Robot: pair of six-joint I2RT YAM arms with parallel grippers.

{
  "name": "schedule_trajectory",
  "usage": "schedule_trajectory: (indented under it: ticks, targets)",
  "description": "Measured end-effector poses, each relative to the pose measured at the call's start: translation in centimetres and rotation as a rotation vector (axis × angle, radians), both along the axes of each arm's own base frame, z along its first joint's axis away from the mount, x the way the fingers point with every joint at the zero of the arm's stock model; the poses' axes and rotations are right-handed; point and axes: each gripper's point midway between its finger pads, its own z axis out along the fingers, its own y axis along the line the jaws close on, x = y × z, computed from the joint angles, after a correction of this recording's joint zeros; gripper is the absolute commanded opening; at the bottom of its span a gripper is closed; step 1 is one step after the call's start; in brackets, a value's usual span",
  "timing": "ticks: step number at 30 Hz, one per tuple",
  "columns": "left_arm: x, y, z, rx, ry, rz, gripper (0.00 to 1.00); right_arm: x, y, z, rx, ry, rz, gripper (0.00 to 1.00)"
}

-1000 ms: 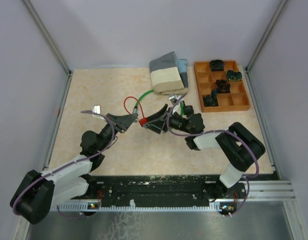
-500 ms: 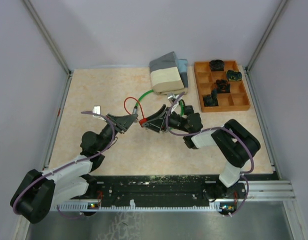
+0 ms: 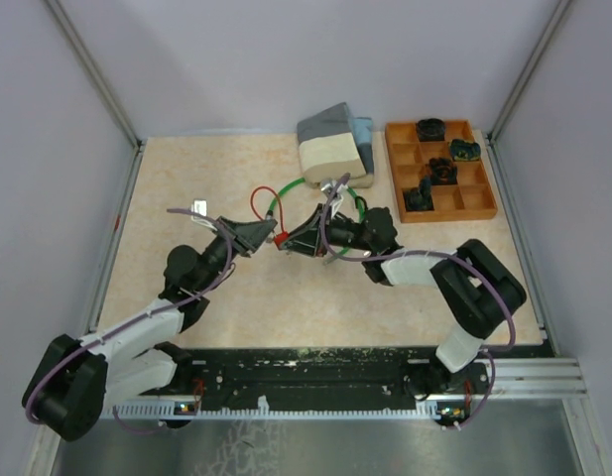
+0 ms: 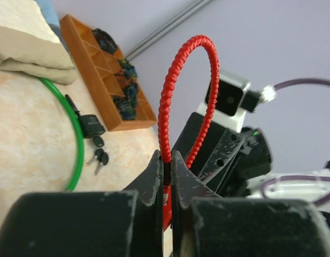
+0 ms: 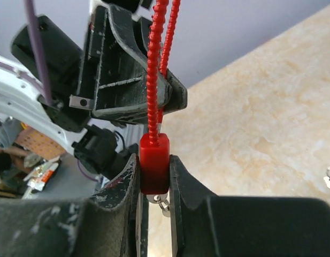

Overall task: Unlock with the key
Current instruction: Unlock the lock, then place the lock at the center of the board.

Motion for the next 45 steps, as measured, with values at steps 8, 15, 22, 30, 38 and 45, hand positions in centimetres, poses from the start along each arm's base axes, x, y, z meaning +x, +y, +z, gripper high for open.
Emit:
schedule_trajectory:
  ticks: [8,15,22,30,38,45]
  targets:
    - [1.2,-0.9,0.3,0.193,-0.048,0.005,0.0,1.1,0.3,0.2,-0.199,-0.085,0.026,0.0]
    - [1.0,-1.4,-2.0,0.301,-0.012,-0.009,0.0,0.6,0.2,-2.3,-0.367,-0.051,0.081,0.0]
    - [0.0,0.2,-3.3,0.299,0.01,0.052,0.0,-0.4,0.3,-4.3,-0.457,-0.074,0.111,0.0]
    - [-0.2,2.2,0.9,0.277,-0.152,0.161,0.0,-1.8,-0.8,-8.1,-0.565,-0.023,0.14,0.0]
    - [2.5,4.6,-2.3,0.492,0.013,0.305,0.4,-0.5,-2.5,-9.5,-0.623,0.042,0.077,0.0]
    - [2.6,9.2,-9.1,0.665,0.308,0.485,0.67,-0.5,-3.0,-12.4,-0.676,0.135,0.077,0.0]
